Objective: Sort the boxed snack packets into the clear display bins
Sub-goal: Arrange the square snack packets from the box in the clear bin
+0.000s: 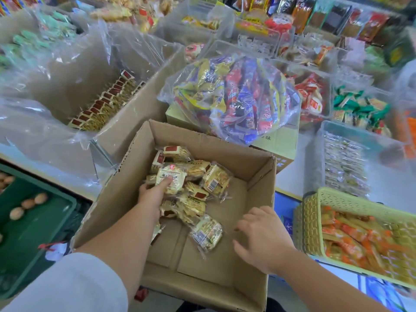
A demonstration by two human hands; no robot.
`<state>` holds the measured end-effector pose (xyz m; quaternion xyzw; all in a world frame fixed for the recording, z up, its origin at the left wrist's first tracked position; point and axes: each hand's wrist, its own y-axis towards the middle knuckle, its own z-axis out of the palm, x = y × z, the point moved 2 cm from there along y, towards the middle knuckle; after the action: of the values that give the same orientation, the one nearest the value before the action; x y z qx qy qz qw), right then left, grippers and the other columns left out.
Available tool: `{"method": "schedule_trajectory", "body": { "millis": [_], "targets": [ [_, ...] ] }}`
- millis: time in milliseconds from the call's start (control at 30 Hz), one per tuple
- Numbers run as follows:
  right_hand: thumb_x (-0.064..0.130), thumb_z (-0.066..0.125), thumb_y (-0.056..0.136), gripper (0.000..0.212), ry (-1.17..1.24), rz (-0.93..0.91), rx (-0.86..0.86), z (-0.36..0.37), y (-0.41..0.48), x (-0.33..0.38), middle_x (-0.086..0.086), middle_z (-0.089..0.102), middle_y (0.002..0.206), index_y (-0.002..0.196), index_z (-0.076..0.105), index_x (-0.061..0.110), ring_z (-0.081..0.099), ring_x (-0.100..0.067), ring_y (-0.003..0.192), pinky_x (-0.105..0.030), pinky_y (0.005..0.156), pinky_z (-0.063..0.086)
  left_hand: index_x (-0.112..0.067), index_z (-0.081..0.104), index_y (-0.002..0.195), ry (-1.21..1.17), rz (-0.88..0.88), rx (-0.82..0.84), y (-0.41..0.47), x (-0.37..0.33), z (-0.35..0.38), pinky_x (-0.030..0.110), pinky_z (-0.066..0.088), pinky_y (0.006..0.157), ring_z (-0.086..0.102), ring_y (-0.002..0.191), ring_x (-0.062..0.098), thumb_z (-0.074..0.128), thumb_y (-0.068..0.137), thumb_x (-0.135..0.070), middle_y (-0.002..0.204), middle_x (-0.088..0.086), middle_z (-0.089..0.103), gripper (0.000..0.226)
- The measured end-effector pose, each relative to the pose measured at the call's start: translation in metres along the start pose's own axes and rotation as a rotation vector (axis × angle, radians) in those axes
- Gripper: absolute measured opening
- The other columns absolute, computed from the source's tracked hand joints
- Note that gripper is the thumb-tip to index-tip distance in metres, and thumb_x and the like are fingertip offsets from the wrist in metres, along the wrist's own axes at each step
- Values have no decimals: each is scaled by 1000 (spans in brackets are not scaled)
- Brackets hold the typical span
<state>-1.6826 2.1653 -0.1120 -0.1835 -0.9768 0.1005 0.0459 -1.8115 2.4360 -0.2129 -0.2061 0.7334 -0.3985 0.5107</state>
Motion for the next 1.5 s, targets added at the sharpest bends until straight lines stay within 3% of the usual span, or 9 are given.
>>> {"method": "schedule_trajectory", "body": {
  "millis": [233,367,567,733,900,1033,1167,1367,1500],
  "targets": [
    [60,41,83,39,25,4,-24,-1,1,1,13,58,70,83,69,32,52,-17,77,-39,85,44,-19,46,148,132,-100,250,-7,-8,13,62,49,91,39,142,45,86,76,-49,156,14,43,88],
    [61,38,84,43,13,2,-11,-1,1,1,13,60,73,87,69,32,53,-17,80,-39,88,42,-13,67,115,115,-21,207,-20,-8,19,37,57,57,70,94,33,88,76,-40,108,9,72,52],
    [60,40,84,39,23,-10,-43,-3,0,1,13,59,70,83,68,32,52,-16,79,-36,86,42,-13,75,113,150,204,64,-42,1,1,47,63,78,74,91,31,95,66,-37,101,8,79,57],
    [60,40,84,39,40,-21,-49,-3,-2,1,14,60,72,84,68,32,53,-15,79,-38,88,43,-22,74,69,70,445,13,-93,0,-28,26,45,51,60,50,6,95,67,-37,55,-17,67,27],
    [71,38,87,48,89,-26,-54,-8,-3,1,16,65,82,94,69,35,56,-13,86,-37,90,44,-13,76,98,-324,401,171,-150,0,-43,30,60,53,77,74,24,84,77,-25,93,11,80,25],
    [79,35,86,61,612,35,-65,-26,-7,0,32,62,112,129,60,43,55,8,109,-29,100,41,-9,67,123,-549,266,365,-195,18,-34,33,60,56,76,88,25,74,80,-32,113,13,77,48],
    [82,53,79,55,1426,129,69,-47,-27,-9,28,66,122,127,54,55,62,6,112,-25,91,51,-10,73,119,-579,263,440,-232,45,-3,43,63,75,74,97,30,71,85,-32,121,17,73,41],
    [29,75,85,44,1667,162,105,-51,-72,-73,-1,76,108,126,58,29,73,-14,84,-28,63,57,-10,75,111,-540,342,436,-283,70,81,39,65,64,77,90,31,75,77,-28,114,20,75,39],
    [26,76,85,41,1711,167,80,-48,-112,-149,-6,75,106,122,61,32,73,-24,84,-34,63,58,-4,71,117,-548,358,390,-306,89,147,42,65,60,77,87,31,78,71,-25,111,20,76,51]
  ]
}}
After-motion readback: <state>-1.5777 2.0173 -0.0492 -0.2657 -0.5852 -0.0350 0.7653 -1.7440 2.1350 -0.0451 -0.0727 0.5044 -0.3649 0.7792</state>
